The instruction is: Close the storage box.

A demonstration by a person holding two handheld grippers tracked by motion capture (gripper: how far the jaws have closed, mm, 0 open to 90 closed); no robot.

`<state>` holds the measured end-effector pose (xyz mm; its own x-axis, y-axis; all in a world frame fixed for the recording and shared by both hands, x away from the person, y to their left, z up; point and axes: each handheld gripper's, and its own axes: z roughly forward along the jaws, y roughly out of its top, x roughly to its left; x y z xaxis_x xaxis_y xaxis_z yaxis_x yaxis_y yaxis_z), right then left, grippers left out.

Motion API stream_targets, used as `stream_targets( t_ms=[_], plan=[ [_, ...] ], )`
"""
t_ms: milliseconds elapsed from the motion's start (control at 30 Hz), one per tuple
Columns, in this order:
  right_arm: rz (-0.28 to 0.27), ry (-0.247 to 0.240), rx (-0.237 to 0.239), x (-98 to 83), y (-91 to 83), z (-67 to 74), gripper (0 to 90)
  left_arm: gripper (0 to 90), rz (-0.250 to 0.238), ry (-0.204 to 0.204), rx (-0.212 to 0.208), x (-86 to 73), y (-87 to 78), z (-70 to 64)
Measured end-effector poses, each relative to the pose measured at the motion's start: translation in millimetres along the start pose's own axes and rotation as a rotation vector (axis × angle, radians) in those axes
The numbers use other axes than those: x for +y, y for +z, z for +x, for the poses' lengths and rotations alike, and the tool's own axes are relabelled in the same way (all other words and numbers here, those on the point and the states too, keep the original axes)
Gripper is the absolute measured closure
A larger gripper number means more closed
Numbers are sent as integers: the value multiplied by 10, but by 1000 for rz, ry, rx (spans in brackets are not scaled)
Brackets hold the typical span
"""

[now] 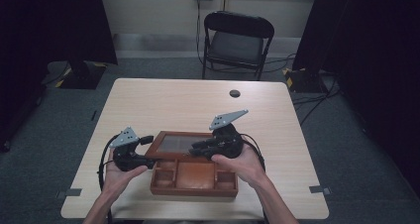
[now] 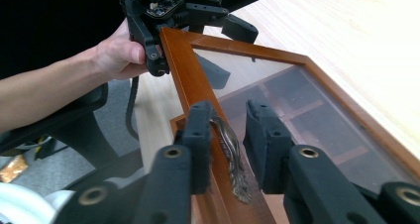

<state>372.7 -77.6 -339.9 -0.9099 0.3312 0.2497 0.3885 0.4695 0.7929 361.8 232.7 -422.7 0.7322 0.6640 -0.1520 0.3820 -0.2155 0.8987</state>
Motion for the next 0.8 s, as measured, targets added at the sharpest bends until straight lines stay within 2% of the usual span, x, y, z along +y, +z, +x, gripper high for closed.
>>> stream_targets(
  t_ms=[33, 133, 333, 567, 600, 700, 800],
  plan=[
    [2, 4, 2, 0, 8, -7, 753, 182, -5, -4, 2, -3, 2, 0],
    [6, 21, 12, -2, 27, -27, 793, 182, 11, 24, 24, -10, 1, -14],
    [28, 24, 23, -30, 63, -24, 788, 180, 18, 17, 11, -40, 14, -17],
    [44, 32, 37, -56, 72, -35, 814, 178, 39, 28, 12, -64, 33, -3],
    [47, 37, 41, -64, 76, -37, 816, 176, 36, 16, 11, -69, 37, -10],
    [44, 33, 40, -70, 80, -35, 817, 173, 38, 12, 3, -82, 43, -1],
    [46, 31, 33, -74, 89, -20, 818, 179, 45, 6, 13, -104, 41, 32]
  ],
)
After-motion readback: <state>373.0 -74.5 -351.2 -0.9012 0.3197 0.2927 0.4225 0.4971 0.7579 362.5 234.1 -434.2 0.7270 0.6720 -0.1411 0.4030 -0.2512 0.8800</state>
